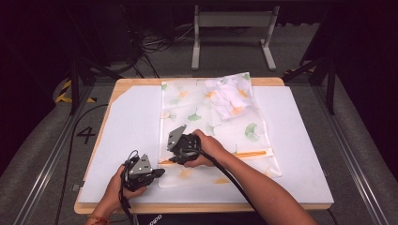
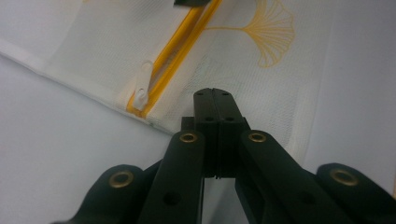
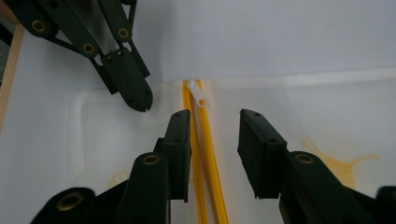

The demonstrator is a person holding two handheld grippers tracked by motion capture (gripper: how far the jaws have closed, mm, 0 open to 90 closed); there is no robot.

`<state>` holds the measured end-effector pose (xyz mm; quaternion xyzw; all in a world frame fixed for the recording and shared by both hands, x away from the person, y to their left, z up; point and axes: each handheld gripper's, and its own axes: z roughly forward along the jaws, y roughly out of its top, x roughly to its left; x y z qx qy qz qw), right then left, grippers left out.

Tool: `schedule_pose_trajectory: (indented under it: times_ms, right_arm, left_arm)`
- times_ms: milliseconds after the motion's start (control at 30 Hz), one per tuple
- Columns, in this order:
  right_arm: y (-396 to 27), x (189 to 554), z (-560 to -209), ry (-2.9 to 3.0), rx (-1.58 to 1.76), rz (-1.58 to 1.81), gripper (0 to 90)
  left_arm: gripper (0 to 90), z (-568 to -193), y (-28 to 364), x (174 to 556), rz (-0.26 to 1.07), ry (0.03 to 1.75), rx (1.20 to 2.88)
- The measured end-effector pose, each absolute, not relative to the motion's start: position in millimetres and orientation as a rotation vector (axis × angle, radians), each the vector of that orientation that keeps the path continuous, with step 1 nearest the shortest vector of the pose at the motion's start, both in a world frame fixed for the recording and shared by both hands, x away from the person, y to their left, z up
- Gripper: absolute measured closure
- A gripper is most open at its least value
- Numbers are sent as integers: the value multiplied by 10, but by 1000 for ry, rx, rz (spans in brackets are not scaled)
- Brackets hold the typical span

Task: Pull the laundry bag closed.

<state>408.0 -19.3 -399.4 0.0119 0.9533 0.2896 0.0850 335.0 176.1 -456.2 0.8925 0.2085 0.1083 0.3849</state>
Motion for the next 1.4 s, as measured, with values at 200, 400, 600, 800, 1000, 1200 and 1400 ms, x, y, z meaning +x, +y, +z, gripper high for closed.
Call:
schedule_pose_trajectory:
  times_ms: [200,400,600,800,1000,1200,1400]
  right_arm:
    - [111,4133,-4087,2896,-39,739,621]
    - [280,4180,-4187,2944,-26,633,640]
    - [298,4209,-4197,2999,-20,614,748]
    - [301,4176,-4197,3021,-31,582,829]
    - [280,4178,-4194,3020,-33,589,830]
    - [264,4167,-4206,3002,-29,614,831]
    - [236,4167,-4219,2998,-3,644,831]
  left_arm:
    - [900,-4574,1771,3355,270,531,2266]
    - [900,-4575,1769,3354,271,530,2267]
    - [900,-4578,1771,3363,254,535,2263]
    - [900,-4579,1770,3364,248,535,2264]
    - [900,-4576,1777,3367,255,534,2262]
    - [900,-4553,1823,3383,308,595,2212]
    - [900,-4571,1769,3428,331,596,2257]
